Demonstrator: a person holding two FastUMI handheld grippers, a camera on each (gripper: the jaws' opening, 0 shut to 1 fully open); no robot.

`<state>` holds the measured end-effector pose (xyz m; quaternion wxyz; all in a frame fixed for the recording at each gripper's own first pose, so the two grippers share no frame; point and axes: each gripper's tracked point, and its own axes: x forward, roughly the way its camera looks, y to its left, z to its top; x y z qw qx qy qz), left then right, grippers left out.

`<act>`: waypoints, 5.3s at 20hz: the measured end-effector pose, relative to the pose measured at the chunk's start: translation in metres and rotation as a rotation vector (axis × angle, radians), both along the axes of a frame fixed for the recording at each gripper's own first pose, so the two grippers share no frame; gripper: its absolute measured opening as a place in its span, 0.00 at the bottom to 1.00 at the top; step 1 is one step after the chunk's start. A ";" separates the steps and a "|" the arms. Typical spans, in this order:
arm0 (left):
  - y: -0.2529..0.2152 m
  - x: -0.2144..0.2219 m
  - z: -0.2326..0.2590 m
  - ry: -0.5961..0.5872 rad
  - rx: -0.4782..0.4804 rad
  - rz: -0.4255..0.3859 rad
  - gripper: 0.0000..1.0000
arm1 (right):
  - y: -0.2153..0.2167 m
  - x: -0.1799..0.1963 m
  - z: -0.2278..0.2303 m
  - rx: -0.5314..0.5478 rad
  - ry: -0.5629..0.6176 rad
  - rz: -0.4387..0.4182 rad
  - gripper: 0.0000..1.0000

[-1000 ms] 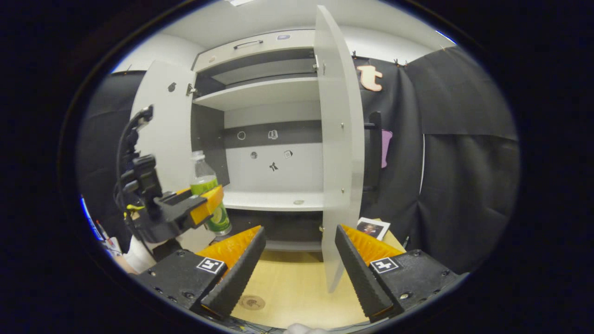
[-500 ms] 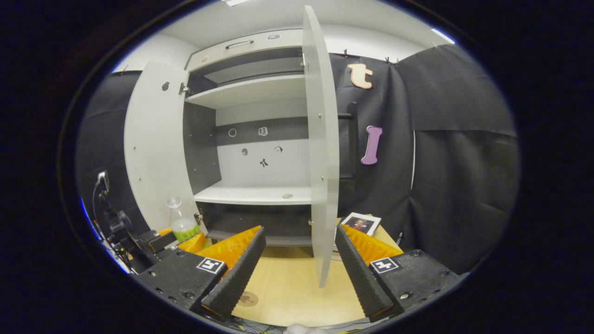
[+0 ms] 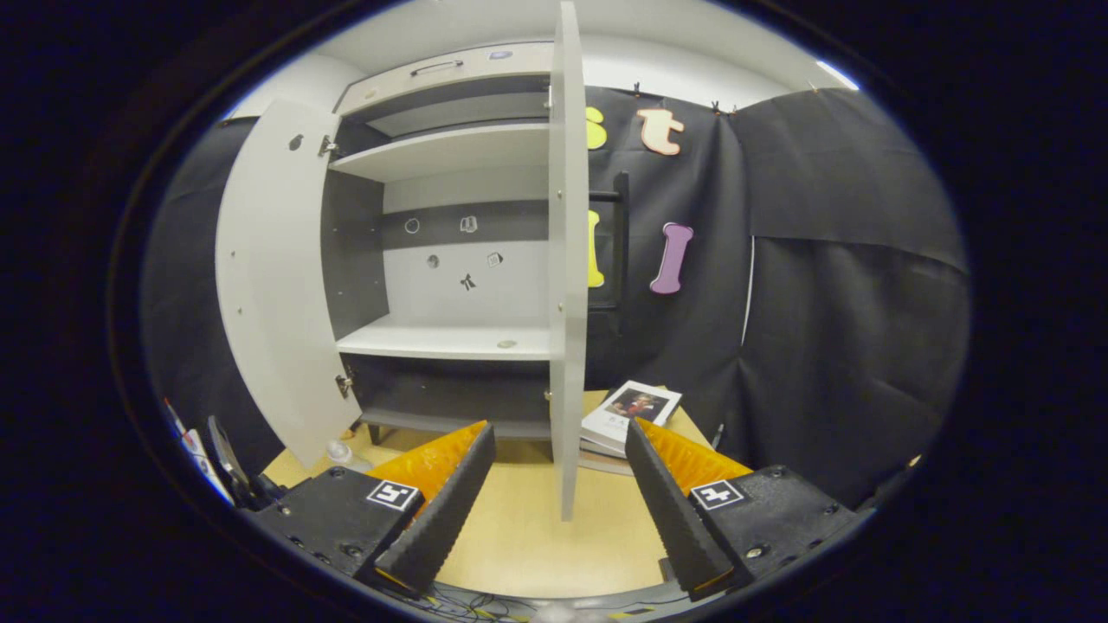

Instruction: Grasp the bottle in the cabinet with the left hand and place it on the coaster, then close the right door with the right hand and the left door with the left hand.

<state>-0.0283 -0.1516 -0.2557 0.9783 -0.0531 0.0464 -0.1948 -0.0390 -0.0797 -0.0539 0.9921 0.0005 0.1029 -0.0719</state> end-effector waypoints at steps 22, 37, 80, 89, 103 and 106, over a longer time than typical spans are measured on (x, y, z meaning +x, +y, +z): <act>0.006 -0.015 -0.051 -0.005 0.008 0.028 0.97 | 0.016 -0.025 -0.005 -0.123 0.078 0.014 0.99; 0.087 -0.018 0.153 -0.090 -0.009 0.269 1.00 | 0.055 -0.016 0.022 -0.105 -0.043 0.114 1.00; 0.115 -0.026 0.238 0.035 0.086 0.464 0.97 | -0.104 0.101 0.122 -0.014 -0.237 0.055 0.95; 0.136 -0.034 0.230 0.048 0.093 0.481 0.97 | -0.063 0.096 0.119 -0.012 -0.244 0.051 0.90; 0.161 -0.040 0.225 0.051 0.109 0.486 0.97 | 0.039 0.125 0.107 -0.023 -0.199 0.246 0.95; 0.163 -0.040 0.225 0.050 0.108 0.485 0.97 | 0.064 0.121 0.097 -0.014 -0.161 0.332 0.95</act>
